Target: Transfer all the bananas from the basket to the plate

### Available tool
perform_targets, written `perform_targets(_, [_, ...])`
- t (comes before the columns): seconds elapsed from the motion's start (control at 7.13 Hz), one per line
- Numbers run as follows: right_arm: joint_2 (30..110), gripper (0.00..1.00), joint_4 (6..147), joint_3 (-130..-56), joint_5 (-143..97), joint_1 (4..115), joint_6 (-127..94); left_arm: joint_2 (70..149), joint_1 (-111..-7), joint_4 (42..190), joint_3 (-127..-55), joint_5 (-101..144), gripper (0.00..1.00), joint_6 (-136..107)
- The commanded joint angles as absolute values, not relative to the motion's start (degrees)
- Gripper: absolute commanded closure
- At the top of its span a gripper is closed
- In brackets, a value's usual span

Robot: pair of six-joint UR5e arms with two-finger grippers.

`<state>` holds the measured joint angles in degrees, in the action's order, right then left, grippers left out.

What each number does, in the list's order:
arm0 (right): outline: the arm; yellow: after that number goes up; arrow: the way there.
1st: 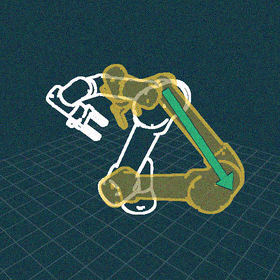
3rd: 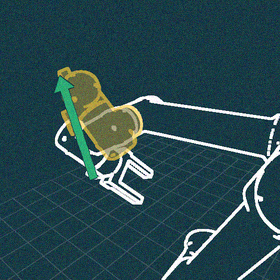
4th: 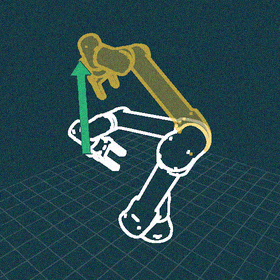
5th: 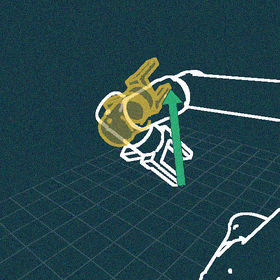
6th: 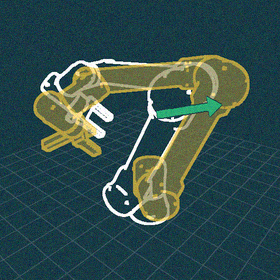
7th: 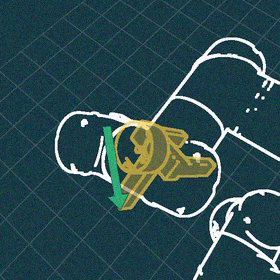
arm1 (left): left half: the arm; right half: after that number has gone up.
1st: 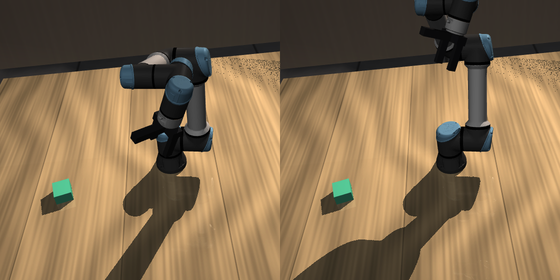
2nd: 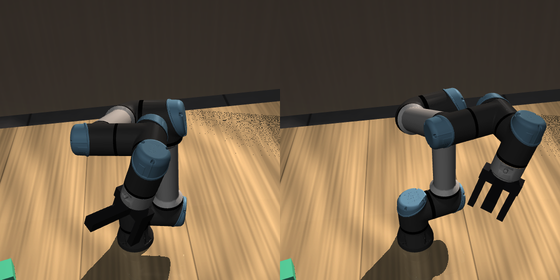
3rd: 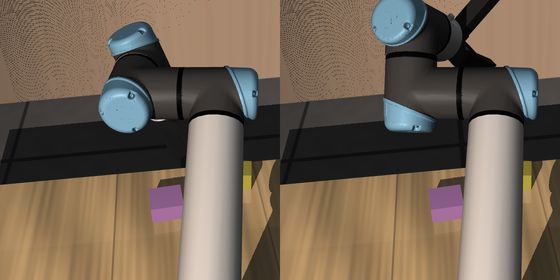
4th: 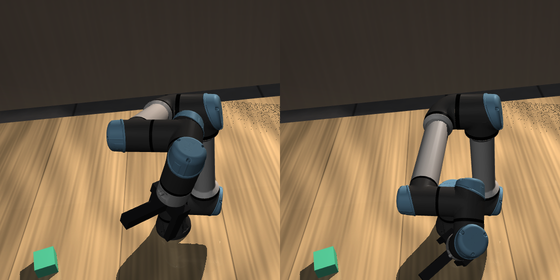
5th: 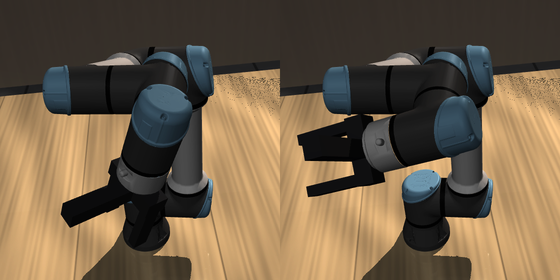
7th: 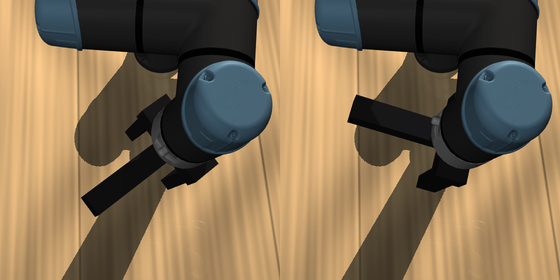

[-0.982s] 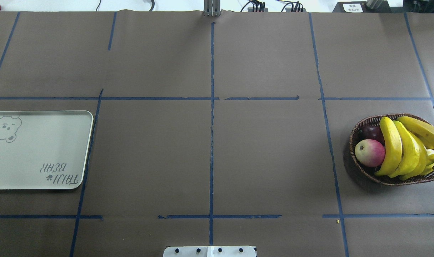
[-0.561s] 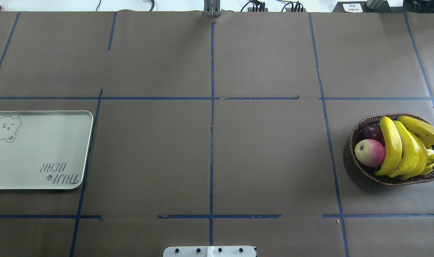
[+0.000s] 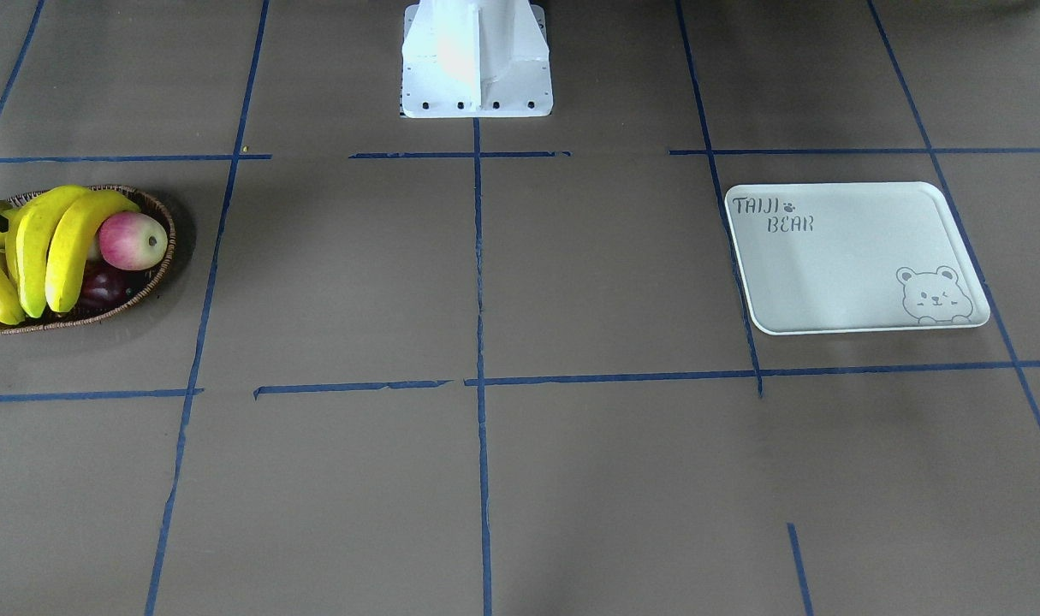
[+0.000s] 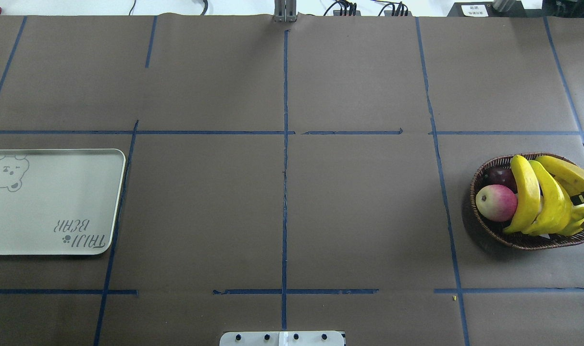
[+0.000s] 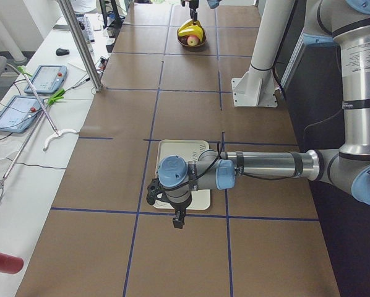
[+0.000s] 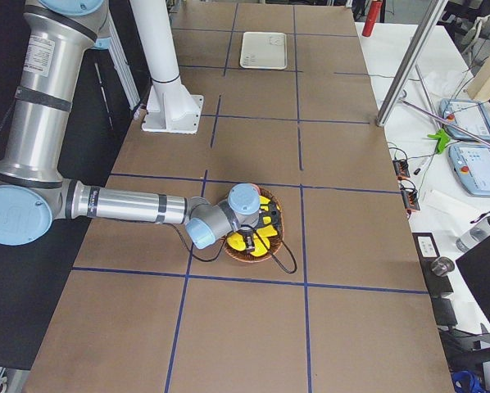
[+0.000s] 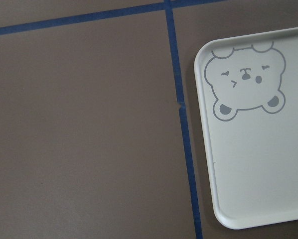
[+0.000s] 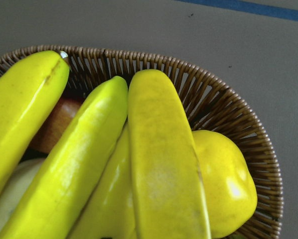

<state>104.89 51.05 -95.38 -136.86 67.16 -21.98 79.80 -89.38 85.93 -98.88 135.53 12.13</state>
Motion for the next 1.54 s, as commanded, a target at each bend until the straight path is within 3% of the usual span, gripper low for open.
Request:
perform_targets(0.0, [104.9, 0.89, 51.0, -95.3, -136.1, 67.1, -21.8, 79.8, -89.4, 86.0, -98.8, 135.5, 0.00, 12.1])
perform_targets(0.42, [104.6, 0.96, 51.2, -96.0, -136.9, 68.1, -21.8, 79.8, -89.4, 86.0, -98.9, 135.5, 0.00, 12.1])
perform_targets(0.84, [104.1, 0.99, 56.2, -103.4, -141.8, 72.3, -21.8, 80.2, -89.3, 86.0, -101.1, 135.0, 0.00, 12.5])
perform_targets(1.12, [98.3, 0.98, 59.7, -107.3, -141.9, 68.8, -22.7, 85.6, -89.2, 90.8, -102.0, 135.2, 0.00, 12.1])
perform_targets(1.4, [92.3, 0.98, 58.7, -108.8, -141.3, 62.3, -37.8, 86.8, -88.9, 93.1, -101.3, 140.3, 0.00, 9.3])
